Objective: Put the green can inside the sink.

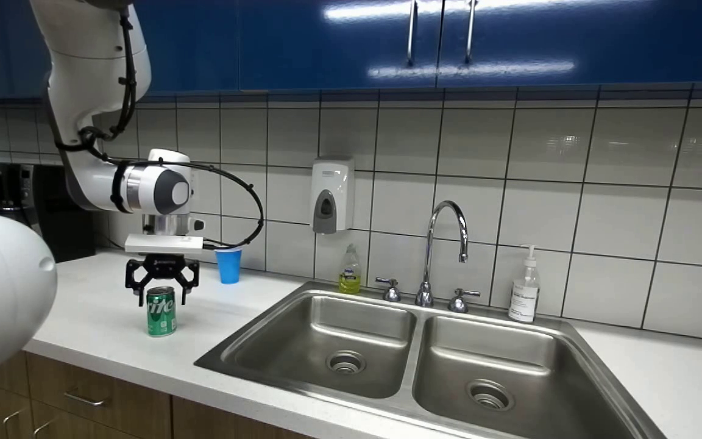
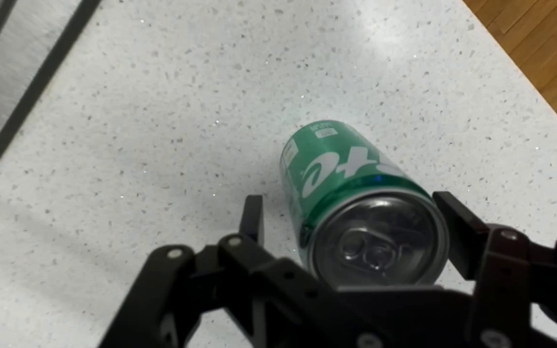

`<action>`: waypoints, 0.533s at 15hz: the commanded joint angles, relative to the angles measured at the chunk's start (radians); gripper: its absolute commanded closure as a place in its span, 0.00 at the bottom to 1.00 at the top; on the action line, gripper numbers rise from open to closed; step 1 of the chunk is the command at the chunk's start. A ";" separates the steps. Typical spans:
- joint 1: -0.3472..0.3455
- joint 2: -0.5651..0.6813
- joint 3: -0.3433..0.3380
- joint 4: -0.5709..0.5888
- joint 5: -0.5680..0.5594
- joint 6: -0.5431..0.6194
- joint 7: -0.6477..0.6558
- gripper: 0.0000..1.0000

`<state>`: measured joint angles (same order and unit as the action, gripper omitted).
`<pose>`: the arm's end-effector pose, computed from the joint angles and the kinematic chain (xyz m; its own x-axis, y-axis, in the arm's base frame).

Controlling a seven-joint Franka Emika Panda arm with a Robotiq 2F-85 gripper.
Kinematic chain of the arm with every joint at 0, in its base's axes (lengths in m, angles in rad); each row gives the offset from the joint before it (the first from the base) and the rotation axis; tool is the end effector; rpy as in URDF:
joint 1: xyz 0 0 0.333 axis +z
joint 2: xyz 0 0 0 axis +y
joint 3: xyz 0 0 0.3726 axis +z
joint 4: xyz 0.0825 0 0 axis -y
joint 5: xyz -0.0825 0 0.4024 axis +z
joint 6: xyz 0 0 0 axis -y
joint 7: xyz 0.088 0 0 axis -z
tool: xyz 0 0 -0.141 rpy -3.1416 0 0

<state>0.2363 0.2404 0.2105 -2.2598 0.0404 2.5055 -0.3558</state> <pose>0.5091 0.2446 0.2646 0.7224 0.6907 0.0336 0.6911 -0.7197 -0.0664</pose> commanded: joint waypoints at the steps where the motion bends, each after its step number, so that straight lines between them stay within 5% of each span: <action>1: -0.017 0.011 0.011 0.017 -0.028 0.002 0.029 0.42; 4: -0.019 0.013 0.011 0.018 -0.026 0.002 0.029 0.62; 8: -0.018 -0.006 0.007 0.008 -0.035 -0.005 0.039 0.62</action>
<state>0.2338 0.2427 0.2104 -2.2573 0.0398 2.5056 -0.3557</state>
